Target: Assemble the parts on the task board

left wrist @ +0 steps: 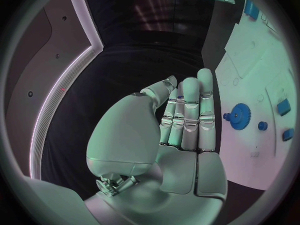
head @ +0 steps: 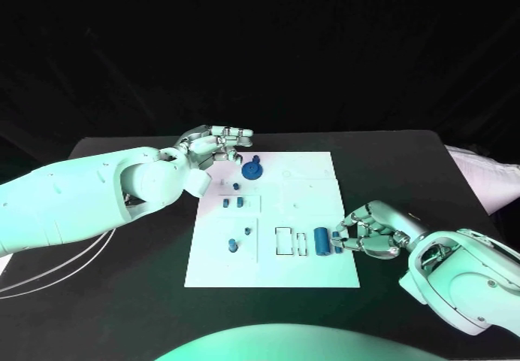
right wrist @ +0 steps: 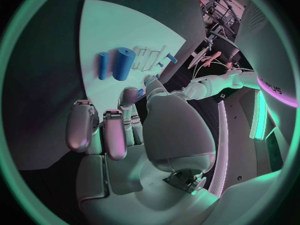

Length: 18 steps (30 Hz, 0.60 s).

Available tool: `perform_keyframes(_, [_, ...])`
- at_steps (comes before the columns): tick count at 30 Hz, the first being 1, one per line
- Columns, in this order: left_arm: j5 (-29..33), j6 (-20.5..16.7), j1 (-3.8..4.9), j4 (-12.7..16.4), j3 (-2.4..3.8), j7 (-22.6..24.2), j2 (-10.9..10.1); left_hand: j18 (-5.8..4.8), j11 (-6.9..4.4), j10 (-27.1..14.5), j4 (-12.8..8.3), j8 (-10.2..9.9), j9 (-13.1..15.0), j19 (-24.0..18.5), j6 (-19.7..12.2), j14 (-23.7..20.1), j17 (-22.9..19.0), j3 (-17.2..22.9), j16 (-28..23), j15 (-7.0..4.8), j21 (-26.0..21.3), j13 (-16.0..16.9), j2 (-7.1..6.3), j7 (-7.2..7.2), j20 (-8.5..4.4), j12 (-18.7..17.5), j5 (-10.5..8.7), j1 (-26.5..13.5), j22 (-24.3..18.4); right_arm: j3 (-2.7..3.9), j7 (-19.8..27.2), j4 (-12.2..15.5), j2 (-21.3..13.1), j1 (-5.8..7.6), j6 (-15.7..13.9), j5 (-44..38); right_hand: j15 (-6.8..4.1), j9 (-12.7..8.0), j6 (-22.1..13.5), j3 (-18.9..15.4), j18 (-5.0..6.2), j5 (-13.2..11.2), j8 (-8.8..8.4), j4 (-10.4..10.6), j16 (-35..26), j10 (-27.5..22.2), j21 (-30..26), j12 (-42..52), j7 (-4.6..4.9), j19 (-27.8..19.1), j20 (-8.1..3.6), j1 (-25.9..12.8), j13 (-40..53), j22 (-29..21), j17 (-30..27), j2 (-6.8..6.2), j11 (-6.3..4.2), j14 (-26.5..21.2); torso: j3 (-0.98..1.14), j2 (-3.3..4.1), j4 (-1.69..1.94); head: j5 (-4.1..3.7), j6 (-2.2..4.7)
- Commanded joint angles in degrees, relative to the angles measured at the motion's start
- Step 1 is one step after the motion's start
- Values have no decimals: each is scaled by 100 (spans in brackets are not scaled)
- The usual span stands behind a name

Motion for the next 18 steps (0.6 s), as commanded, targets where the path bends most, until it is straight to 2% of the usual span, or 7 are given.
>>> perform_keyframes(1, [-35, 82, -10, 2, -1, 70, 16, 17, 10, -49, 10, 17, -9, -17, -33, -46, -5, -30, 25, 12, -30, 8, 54, -1, 42, 20, 36, 9, -9, -1, -692, 12, -8, -38, 14, 117, 26, 13, -69, -166, -37, 71, 58, 126, 120, 99, 31, 443, 9, 9, 34, -21, 555, 26, 465, 90, 25, 408, -9, -38, -67, -15, -9])
perform_keyframes(5, [-35, 80, -18, -6, -4, 64, 33, 17, 10, -49, 10, 17, -9, -17, -33, -46, -5, -30, 25, 12, -30, 8, 54, -1, 42, 20, 36, 9, -9, -8, -842, -61, 68, -63, 42, -106, 47, 20, -148, -359, -37, 130, 130, 313, 218, 209, 40, 886, 27, -1, 54, 4, 1133, 41, 635, 138, 43, 429, -20, -49, -51, -45, -10])
perform_keyframes(8, [-35, 83, -21, -9, -5, 62, 42, 17, 10, -49, 10, 17, -9, -17, -33, -46, -5, -30, 25, 12, -30, 8, 54, -1, 42, 20, 36, 9, -9, -16, -891, -130, 164, -72, 86, -197, 52, 24, -164, -406, -36, 137, 156, 352, 247, 276, 42, 1050, 31, -4, 59, 35, 1347, 43, 688, 166, 47, 437, -27, -48, -31, -57, -14])
perform_keyframes(12, [-35, 82, -24, -5, -7, 64, 39, 17, 10, -49, 10, 17, -9, -17, -33, -46, -5, -30, 25, 12, -30, 8, 54, -1, 42, 20, 36, 9, -9, -24, -924, -221, 321, -88, 59, -332, 55, 30, -170, -466, -36, 150, 191, 388, 264, 325, 45, 1180, 31, -6, 64, 55, 1522, 48, 717, 199, 50, 441, -24, -50, -10, -55, -37])
perform_keyframes(18, [-35, 82, -27, -3, -10, 65, 24, 17, 10, -49, 10, 17, -9, -17, -33, -46, -5, -30, 25, 12, -30, 8, 54, -1, 42, 20, 36, 9, -9, -28, -930, -259, 497, -101, -40, -555, 56, 35, -173, -525, -43, 177, 224, 399, 292, 385, 65, 1312, 29, 15, 67, 68, 1695, 86, 769, 218, 49, 449, -26, -50, -18, -46, -59])
